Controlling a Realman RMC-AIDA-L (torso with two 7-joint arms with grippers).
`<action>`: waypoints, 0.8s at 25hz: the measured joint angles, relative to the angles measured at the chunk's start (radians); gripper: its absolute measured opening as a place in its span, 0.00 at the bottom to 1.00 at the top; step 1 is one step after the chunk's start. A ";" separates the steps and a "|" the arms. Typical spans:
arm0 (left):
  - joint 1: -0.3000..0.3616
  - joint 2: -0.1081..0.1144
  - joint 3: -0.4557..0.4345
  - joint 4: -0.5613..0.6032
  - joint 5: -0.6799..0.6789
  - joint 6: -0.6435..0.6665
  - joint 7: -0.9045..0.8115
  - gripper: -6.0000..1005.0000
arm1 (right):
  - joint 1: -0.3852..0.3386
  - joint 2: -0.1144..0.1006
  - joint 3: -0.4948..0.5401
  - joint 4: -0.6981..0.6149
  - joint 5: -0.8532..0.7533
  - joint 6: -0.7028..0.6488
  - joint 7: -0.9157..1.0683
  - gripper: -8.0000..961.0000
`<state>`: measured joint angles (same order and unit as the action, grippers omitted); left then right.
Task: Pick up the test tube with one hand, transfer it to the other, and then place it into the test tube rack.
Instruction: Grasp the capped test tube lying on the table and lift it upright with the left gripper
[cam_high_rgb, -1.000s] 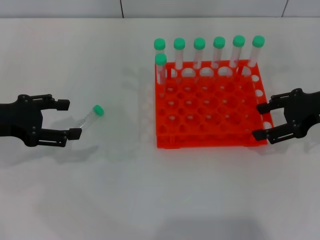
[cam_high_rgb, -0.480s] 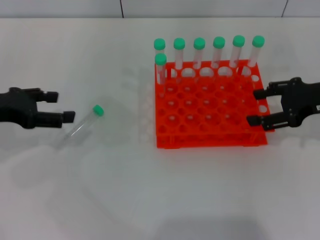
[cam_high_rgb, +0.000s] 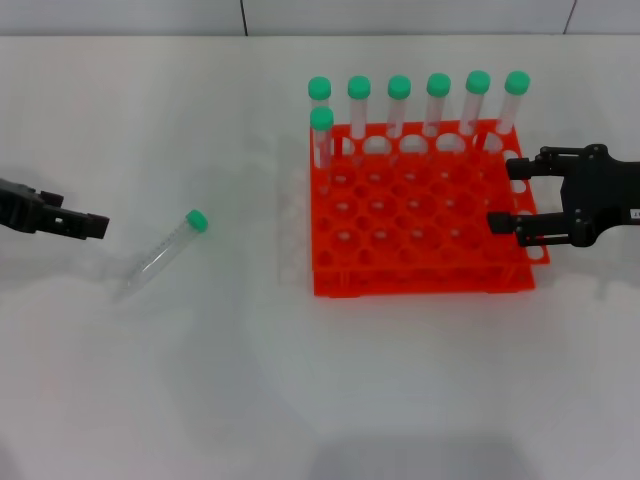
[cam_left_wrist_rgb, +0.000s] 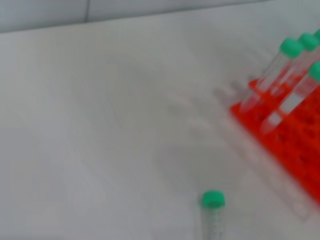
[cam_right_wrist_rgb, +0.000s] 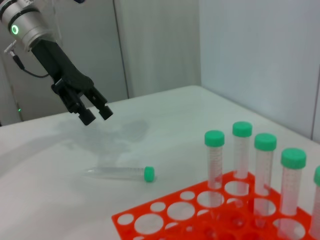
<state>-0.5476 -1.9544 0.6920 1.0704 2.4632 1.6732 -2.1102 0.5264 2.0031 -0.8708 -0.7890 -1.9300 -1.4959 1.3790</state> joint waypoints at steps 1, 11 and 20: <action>-0.013 0.005 0.008 -0.003 0.025 0.005 -0.009 0.87 | -0.004 0.002 0.001 0.000 0.008 0.001 -0.010 0.79; -0.097 -0.008 0.151 -0.127 0.159 -0.071 -0.039 0.87 | 0.002 0.010 -0.010 0.014 0.023 0.010 -0.025 0.78; -0.165 -0.038 0.219 -0.194 0.227 -0.138 -0.085 0.87 | 0.005 0.011 -0.010 0.015 0.025 0.011 -0.025 0.78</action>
<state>-0.7122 -1.9929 0.9109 0.8762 2.6905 1.5354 -2.1948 0.5312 2.0139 -0.8807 -0.7745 -1.9053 -1.4848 1.3544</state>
